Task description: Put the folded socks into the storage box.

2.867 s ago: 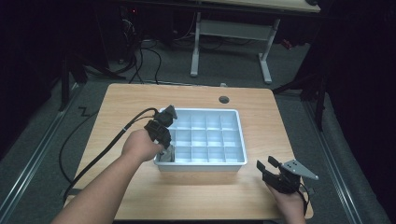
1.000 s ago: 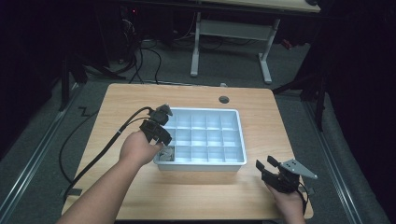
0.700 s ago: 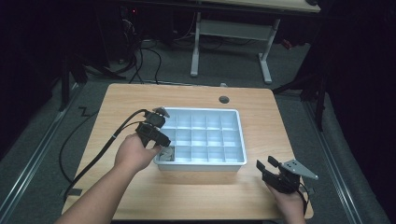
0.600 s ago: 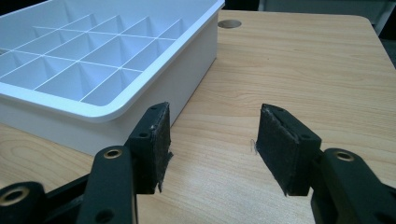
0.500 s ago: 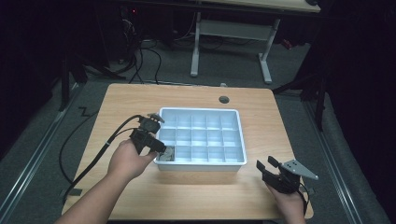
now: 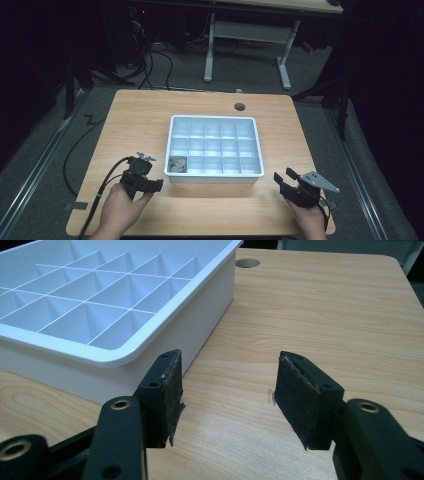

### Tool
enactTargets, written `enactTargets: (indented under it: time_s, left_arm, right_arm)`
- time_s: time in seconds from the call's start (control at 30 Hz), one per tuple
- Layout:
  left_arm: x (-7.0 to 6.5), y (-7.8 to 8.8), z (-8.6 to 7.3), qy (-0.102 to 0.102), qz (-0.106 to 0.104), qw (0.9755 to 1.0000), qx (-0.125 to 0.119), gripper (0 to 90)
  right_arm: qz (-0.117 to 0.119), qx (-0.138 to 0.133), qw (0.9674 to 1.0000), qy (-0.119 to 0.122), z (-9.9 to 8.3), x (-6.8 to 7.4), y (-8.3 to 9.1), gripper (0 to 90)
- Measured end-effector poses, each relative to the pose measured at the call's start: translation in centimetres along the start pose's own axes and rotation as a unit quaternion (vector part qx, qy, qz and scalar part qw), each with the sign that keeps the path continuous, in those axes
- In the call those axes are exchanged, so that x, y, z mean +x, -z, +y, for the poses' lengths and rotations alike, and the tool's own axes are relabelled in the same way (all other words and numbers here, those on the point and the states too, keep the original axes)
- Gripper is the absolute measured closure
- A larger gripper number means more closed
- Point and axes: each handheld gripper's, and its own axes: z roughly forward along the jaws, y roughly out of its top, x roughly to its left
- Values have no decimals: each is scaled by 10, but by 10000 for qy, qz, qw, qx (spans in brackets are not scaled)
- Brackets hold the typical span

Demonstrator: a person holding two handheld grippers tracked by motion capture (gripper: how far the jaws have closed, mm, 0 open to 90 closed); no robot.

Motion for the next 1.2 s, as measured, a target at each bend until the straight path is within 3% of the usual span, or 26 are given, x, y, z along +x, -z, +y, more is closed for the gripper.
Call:
enactTargets:
  time_s: [0.1,0.2,0.33,0.47,0.53,0.6,0.67,0.73,0.83,0.93,1.03,1.2]
  left_arm:
    - [6,2,-18,-120,-24,9995,-276,372]
    - [13,2,-25,-181,-98,9981,-579,372]
    - [23,-3,-18,-109,-372,9947,-957,365]
    - [35,-13,-3,85,-780,9894,-1225,387]
    - [42,-20,0,51,-962,9858,-1376,395]
    - [49,-27,2,65,-1112,9839,-1395,399]
    - [52,-32,5,124,-1196,9839,-1319,391]
    - [56,-32,6,169,-1352,9816,-1337,388]
    - [61,-31,8,525,-1768,9728,-1405,373]
    - [60,-30,5,206,-1836,9681,-1689,368]
    - [61,-30,4,17,-1867,9661,-1785,357]
    - [61,-30,7,125,-1886,9649,-1822,322]
  right_arm:
    - [-15,21,10000,-3,-1,-1,0,441]
    - [-20,37,10000,7,-2,-1,0,441]
    - [-28,62,10000,10,-2,-1,0,441]
    - [-32,121,9999,49,-3,0,-2,441]
    - [-41,159,9999,45,-5,1,-4,441]
    - [-59,211,9997,60,-6,1,-5,441]
    - [-99,263,9996,80,-8,2,-6,440]
    - [-161,323,9993,92,-9,3,-6,438]
    - [-249,423,9987,146,-12,6,-5,432]
    - [-386,462,9980,173,-14,8,-4,417]
    - [-477,465,9975,219,-14,11,-4,402]
    - [-499,479,9971,303,-14,14,-5,396]
